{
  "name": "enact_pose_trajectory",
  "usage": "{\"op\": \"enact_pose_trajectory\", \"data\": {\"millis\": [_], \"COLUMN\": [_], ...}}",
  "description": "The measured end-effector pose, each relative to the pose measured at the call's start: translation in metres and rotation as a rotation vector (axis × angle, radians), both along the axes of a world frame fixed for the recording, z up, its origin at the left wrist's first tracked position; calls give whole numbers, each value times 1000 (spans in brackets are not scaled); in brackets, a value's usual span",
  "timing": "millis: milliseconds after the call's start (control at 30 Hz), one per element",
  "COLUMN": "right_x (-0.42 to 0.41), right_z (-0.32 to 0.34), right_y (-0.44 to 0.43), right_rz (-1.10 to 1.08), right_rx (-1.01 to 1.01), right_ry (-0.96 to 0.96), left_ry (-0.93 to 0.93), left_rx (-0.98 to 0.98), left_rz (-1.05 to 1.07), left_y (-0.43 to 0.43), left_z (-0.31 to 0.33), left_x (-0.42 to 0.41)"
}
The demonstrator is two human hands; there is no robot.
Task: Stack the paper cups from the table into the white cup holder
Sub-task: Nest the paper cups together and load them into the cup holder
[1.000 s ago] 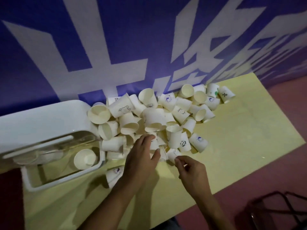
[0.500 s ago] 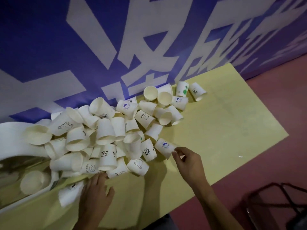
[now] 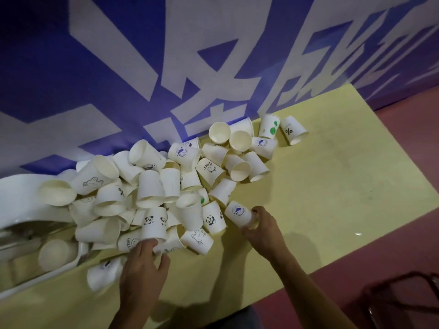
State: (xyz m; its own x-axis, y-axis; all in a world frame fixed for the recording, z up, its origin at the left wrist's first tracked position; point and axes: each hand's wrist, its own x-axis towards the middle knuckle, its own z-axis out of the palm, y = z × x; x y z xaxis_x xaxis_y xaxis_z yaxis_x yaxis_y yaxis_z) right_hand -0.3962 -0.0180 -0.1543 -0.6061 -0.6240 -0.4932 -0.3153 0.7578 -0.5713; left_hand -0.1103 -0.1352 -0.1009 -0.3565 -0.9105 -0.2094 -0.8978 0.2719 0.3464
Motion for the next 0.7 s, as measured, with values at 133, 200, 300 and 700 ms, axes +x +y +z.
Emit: {"op": "enact_pose_trajectory", "data": {"millis": [133, 200, 300, 700], "right_x": [-4, -6, -9, 6], "right_z": [12, 19, 28, 50], "right_y": [4, 7, 15, 47], "right_rz": [-45, -62, -63, -192], "right_rx": [-62, -114, -150, -183], "right_ry": [-30, -28, -7, 12], "left_ry": [147, 182, 114, 176], "left_rx": [-57, -16, 87, 213], "left_rz": [13, 29, 67, 133], "left_y": [-7, -17, -32, -45], "left_z": [21, 30, 27, 5], "left_x": [-46, -79, -115, -116]}}
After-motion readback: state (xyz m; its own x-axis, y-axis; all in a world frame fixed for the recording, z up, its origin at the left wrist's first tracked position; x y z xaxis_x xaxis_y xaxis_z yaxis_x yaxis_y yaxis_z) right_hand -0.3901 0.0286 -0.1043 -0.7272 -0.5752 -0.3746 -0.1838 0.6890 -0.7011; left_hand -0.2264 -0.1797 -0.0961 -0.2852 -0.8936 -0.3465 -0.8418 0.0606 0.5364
